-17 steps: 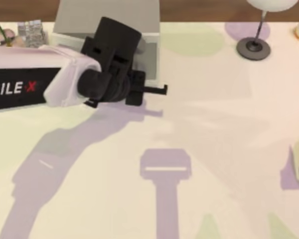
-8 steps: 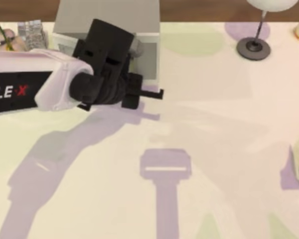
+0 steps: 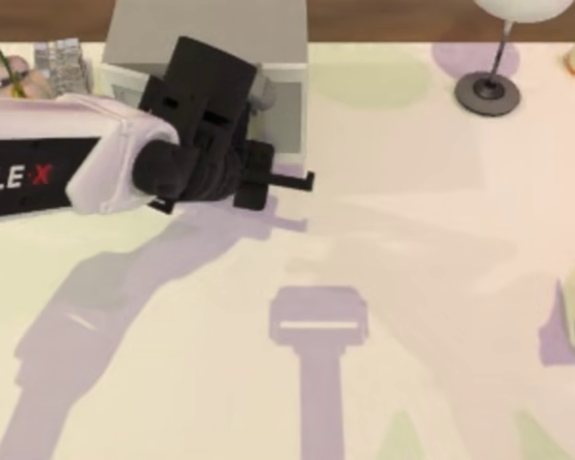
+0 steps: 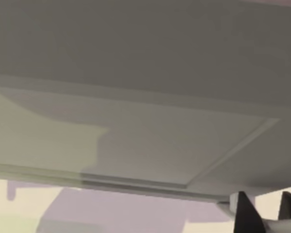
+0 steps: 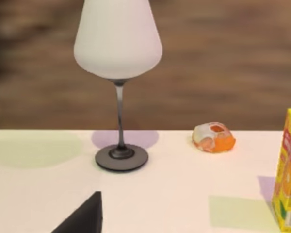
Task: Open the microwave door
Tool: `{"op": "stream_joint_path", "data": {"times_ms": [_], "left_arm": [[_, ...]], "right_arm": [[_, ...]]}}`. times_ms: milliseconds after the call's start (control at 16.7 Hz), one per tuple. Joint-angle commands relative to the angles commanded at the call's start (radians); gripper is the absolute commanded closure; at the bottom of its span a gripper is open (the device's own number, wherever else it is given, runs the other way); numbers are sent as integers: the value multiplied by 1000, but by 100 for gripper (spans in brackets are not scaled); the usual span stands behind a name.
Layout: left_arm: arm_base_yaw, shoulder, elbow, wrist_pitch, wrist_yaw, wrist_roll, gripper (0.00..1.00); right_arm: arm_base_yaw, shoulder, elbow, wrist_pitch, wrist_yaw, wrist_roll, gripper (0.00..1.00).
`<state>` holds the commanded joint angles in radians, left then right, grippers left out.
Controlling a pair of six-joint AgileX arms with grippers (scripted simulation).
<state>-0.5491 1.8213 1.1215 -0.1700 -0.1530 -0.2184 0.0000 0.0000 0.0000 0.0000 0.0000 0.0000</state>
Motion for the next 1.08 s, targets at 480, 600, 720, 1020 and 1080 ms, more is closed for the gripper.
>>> {"op": "stream_joint_path", "data": {"times_ms": [480,600,720,1020,1080], "left_arm": [[0,0,0,0,0,0,100],[0,0,0,0,0,0,100],[0,0,0,0,0,0,100],[8,-23,-25,12,33,33,100],[14,-34,-34,19,43,48,100]], "right_arm": [[0,0,0,0,0,0,0],[0,0,0,0,0,0,0],[0,0,0,0,0,0,0],[0,0,0,0,0,0,0],[0,0,0,0,0,0,0]]}}
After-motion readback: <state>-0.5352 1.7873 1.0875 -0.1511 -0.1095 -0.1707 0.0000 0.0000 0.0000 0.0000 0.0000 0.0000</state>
